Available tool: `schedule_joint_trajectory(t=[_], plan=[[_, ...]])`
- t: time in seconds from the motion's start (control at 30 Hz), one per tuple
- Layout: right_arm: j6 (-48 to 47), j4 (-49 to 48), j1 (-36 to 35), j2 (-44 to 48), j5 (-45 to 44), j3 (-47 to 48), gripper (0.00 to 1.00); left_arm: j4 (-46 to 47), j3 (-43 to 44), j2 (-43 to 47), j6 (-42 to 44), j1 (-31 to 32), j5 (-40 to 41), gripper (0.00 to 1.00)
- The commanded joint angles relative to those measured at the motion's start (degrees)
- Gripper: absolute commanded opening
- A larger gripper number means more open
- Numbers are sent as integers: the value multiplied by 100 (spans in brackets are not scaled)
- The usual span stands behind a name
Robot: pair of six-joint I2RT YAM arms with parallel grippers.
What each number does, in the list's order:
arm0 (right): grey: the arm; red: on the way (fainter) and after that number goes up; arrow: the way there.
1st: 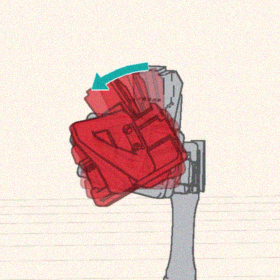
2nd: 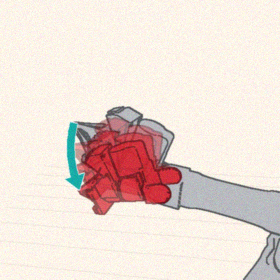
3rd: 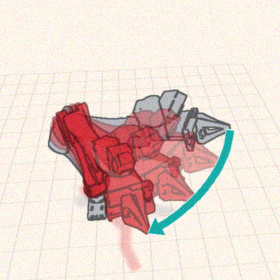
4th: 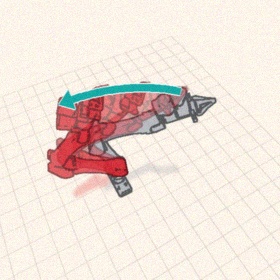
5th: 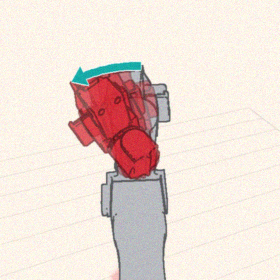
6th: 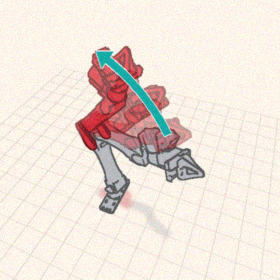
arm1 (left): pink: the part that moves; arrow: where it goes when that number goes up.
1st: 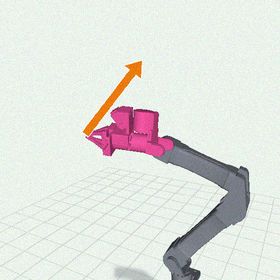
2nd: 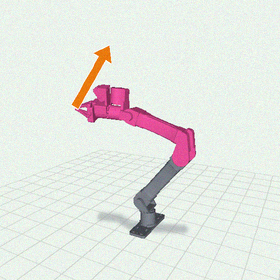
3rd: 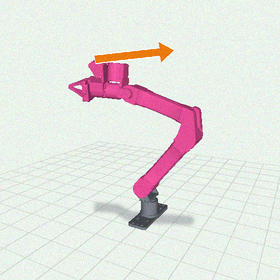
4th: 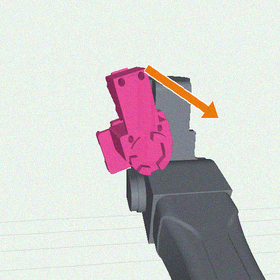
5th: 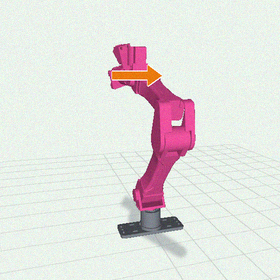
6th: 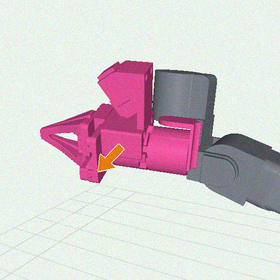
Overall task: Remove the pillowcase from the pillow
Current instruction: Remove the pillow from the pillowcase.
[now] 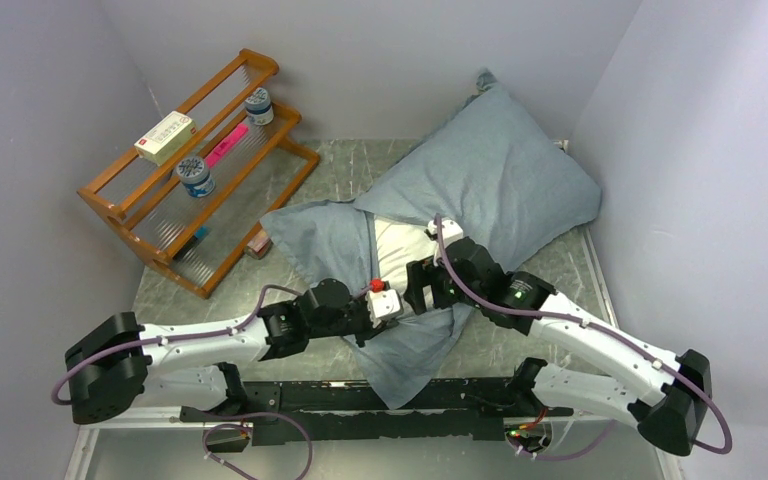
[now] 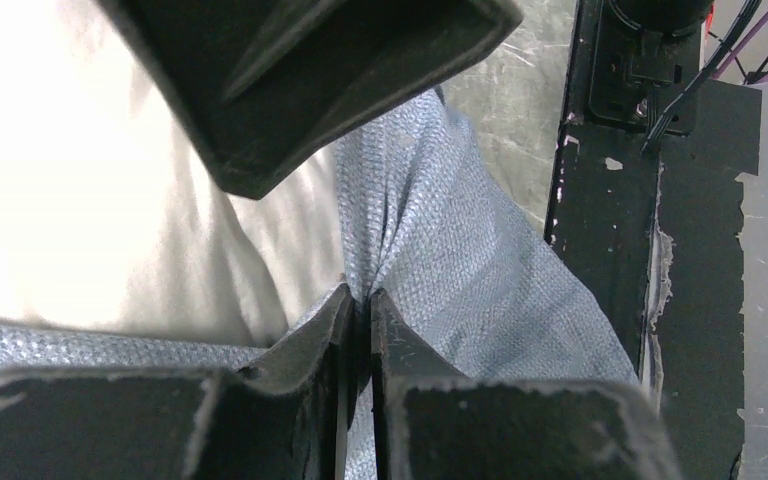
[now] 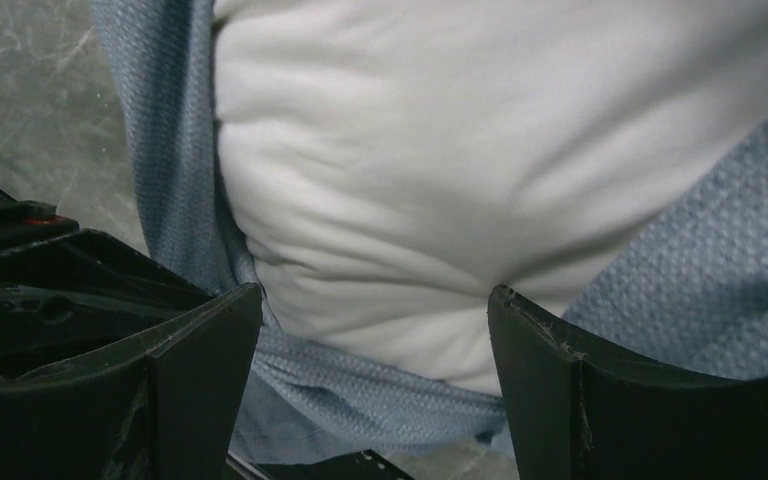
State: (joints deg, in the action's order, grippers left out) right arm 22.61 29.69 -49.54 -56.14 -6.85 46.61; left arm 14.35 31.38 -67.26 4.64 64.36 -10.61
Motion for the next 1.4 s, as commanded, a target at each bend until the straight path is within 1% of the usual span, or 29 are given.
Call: schedule_joint_trajectory(t=[0.0, 0.23, 0.37, 0.53, 0.63, 0.73, 1.0, 1.2, 1.37], plan=[[479, 694, -10, 185, -46, -124, 86, -320, -257, 140, -429, 239, -422, 13], [655, 1118, -12, 283, -128, -133, 88, -310, -297, 174, -429, 244, -311, 12], [678, 765, -3, 159, -94, -322, 88, -224, -312, 125, -429, 244, -360, 11], [668, -39, -9, -182, 77, -462, 88, -286, -245, 34, -396, 276, -453, 11], [618, -514, -2, -358, 210, -411, 89, -238, -288, 59, -394, 318, -476, 10], [580, -785, -1, -572, 363, -264, 91, -249, -278, 30, -386, 365, -496, 11], [491, -942, 19, -699, 455, 19, 95, -352, -215, -131, -353, 657, -243, 10], [485, -911, 124, -666, 946, 300, 97, -494, -158, -166, -253, 718, -33, 9], [499, -931, 157, -694, 984, 287, 98, -528, -96, -155, -245, 751, -20, 9]])
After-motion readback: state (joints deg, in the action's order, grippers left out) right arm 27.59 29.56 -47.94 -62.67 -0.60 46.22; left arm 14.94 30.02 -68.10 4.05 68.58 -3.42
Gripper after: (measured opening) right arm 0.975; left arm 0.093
